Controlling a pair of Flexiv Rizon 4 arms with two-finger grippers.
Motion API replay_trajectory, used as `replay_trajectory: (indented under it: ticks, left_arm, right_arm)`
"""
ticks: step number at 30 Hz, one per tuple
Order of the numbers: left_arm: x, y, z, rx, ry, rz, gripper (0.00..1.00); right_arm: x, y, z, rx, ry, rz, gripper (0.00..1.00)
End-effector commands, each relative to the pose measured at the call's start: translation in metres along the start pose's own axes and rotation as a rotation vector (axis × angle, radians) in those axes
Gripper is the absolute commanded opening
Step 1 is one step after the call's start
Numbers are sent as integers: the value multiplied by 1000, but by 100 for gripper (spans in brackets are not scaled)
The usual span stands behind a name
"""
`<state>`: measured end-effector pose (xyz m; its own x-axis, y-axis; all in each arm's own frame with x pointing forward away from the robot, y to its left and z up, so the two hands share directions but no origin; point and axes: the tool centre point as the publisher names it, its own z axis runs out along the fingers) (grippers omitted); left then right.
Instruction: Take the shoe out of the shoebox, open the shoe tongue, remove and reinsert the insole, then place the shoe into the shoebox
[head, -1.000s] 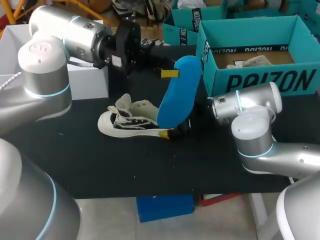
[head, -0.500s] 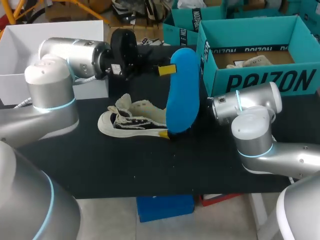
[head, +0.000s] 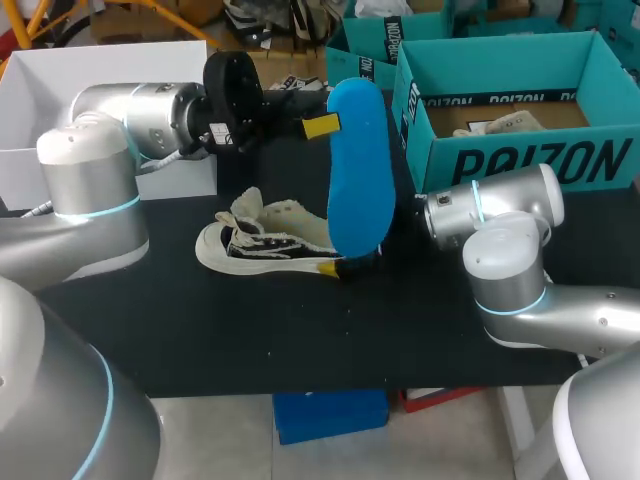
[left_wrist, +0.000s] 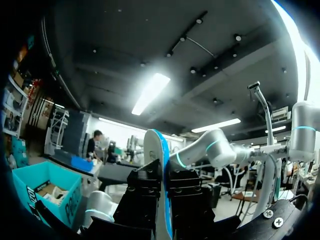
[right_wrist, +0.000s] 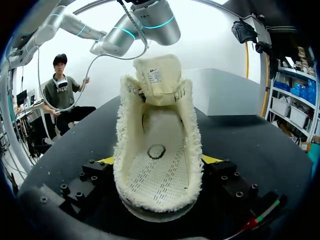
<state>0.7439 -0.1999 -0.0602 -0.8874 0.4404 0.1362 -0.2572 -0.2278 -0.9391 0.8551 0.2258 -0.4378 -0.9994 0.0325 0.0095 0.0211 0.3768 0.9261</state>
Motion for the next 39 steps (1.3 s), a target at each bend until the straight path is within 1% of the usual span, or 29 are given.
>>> replay_trajectory:
  ticks: [1,5,6,20,21,22,23,24,26,33,35,39]
  left_arm:
    - [1,-4,1,-10,-12,6,0]
    - [-1,-5,-1,1,-11,1,0]
    - [-2,-5,-2,4,-26,5,0]
    - [-2,-5,-2,4,-26,5,0]
    - [-2,-5,-2,4,-26,5,0]
    - [-2,-5,-2,4,-26,5,0]
    - [-2,-5,-2,4,-26,5,0]
    - [-2,-5,-2,4,-26,5,0]
    - [-2,-5,-2,4,-26,5,0]
    - [-2,-5,-2,4,-26,5,0]
    - [-2,-5,-2,4,-26,5,0]
    - [-2,-5,-2,4,-26,5,0]
  right_arm:
    - [-1,-6,5,1,-2,2,0]
    - [-1,-6,5,1,-2,2,0]
    - [-1,-6,5,1,-2,2,0]
    - [-1,-6,5,1,-2,2,0]
    - [-1,-5,3,10,3,-1,0]
    - [-2,-4,1,31,3,-4,22]
    - [-3,-3,-1,56,1,-7,100]
    - [-4,-1,-5,81,3,-17,100]
    - [-4,5,-15,96,-3,-28,100]
    - [-3,18,-50,241,-22,-46,100]
    - [-3,23,-57,259,-23,-47,100]
    - [-3,32,-69,358,0,-51,100]
